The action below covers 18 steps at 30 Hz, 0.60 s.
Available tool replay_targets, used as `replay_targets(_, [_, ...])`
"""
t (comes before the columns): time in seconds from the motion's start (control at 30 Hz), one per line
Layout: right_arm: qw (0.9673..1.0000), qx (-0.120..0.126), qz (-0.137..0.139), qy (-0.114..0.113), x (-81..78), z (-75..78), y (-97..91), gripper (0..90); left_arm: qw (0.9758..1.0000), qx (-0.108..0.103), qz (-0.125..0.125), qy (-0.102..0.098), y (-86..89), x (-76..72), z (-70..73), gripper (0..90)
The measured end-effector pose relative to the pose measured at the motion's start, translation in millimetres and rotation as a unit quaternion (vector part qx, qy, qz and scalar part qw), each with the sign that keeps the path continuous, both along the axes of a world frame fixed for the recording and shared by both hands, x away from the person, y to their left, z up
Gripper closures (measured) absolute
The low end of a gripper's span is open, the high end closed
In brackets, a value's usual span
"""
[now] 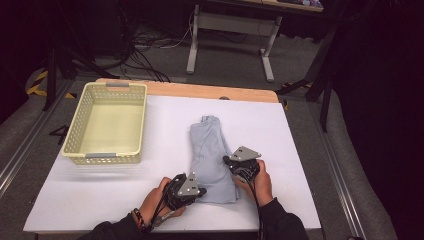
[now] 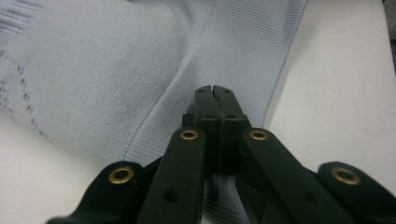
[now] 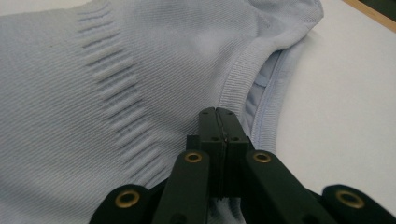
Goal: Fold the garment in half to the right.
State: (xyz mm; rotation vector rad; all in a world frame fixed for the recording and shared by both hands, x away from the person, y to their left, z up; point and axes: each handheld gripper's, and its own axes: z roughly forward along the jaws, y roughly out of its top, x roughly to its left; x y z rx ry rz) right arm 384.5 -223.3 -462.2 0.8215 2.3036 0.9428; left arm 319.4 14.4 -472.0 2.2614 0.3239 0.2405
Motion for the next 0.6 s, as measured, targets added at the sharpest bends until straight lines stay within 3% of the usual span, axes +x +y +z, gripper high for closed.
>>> replay_targets(0.13, [0.9997, -0.013, 0.003, -0.019, -4.2, 0.1, 2.9, 89.5, 1.0, -0.003, -0.001, 0.002, -0.1, 0.4, -0.3, 89.9])
replay_targets(0.27, [0.9992, 0.008, 0.015, -0.037, -12.3, 12.1, 3.0, 89.4, 1.0, 0.0, 0.0, 0.0, 0.0, -0.2, -0.2, 89.9])
replay_targets(0.4, [0.9984, 0.004, 0.03, -0.047, -26.3, 18.2, 4.8, 88.1, 1.0, -0.001, 0.001, -0.001, -0.2, -0.6, -0.3, 89.9])
replay_targets(0.5, [0.9987, 0.011, 0.032, -0.038, -31.2, 17.6, 2.8, 87.6, 1.0, 0.002, 0.001, -0.006, -0.5, -1.2, -0.2, 89.9])
replay_targets(0.6, [0.9992, -0.012, 0.026, -0.026, -32.1, 9.5, -0.1, 86.9, 1.0, 0.004, 0.002, -0.004, -0.3, -1.7, 0.0, 89.9])
